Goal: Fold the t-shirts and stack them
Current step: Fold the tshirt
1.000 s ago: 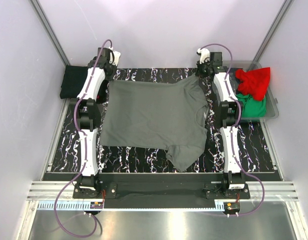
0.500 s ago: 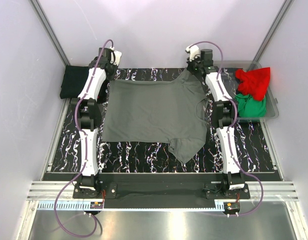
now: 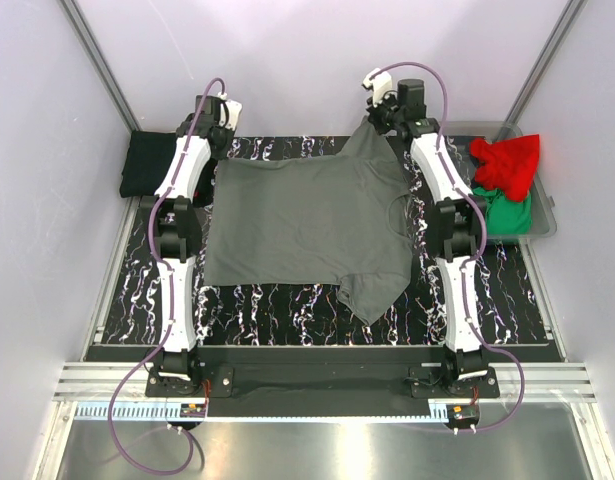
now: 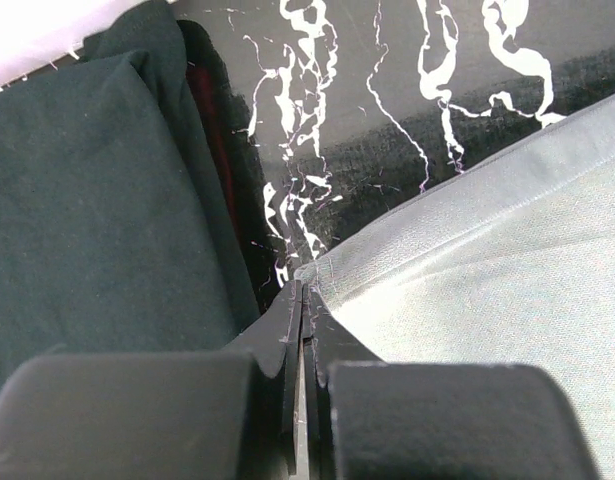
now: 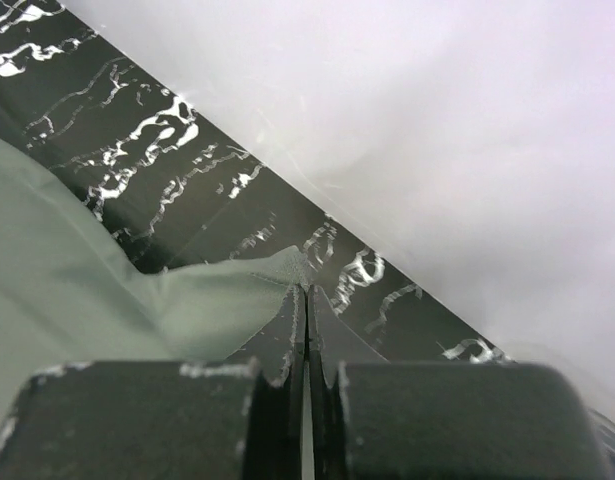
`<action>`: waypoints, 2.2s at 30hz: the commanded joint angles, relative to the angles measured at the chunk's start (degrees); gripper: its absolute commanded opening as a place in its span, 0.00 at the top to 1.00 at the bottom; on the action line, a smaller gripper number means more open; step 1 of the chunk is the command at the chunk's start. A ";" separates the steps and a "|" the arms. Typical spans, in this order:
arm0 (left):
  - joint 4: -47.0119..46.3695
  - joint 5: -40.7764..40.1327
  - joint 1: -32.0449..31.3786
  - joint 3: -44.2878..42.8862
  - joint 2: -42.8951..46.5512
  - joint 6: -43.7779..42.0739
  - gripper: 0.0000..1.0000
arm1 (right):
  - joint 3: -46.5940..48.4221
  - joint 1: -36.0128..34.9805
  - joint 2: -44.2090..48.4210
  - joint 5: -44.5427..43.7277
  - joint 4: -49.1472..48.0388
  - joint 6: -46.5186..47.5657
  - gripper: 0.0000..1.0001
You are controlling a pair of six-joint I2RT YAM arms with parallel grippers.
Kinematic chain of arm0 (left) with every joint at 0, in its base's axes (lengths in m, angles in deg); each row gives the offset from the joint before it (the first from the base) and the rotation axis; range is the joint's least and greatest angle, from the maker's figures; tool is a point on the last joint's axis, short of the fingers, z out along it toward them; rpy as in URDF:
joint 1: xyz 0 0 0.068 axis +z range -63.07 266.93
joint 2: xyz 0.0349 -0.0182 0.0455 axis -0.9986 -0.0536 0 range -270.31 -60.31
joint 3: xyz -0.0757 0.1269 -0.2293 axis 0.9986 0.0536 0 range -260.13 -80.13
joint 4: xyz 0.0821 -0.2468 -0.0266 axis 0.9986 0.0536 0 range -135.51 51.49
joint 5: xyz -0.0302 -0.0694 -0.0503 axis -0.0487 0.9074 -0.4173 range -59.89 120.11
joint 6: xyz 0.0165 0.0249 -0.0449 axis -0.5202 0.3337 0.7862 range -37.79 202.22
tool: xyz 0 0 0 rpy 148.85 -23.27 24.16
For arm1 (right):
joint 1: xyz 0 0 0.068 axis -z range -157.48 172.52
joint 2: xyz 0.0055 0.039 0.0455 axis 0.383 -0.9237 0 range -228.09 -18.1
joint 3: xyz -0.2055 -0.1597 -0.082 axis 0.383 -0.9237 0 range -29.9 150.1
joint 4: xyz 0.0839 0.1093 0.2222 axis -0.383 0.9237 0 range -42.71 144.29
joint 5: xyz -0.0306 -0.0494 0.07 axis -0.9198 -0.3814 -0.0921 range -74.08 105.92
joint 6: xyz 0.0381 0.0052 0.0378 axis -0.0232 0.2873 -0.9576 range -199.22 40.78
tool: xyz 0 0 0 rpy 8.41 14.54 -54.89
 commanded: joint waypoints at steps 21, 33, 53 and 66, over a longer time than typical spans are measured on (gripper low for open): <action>-3.69 0.05 2.34 -0.01 4.96 0.29 1.00 | -16.47 2.57 10.69 -4.24 -2.31 3.82 1.00; -2.90 3.03 2.87 3.16 7.25 0.03 1.00 | -35.01 2.66 24.75 -3.18 -2.14 4.43 1.00; -0.97 4.09 3.13 11.76 11.11 -0.94 1.00 | -54.34 2.48 37.76 -1.17 -1.00 2.42 1.00; -2.20 5.32 3.13 23.19 14.98 -1.38 1.00 | -66.12 -0.24 42.33 0.42 1.29 0.31 1.00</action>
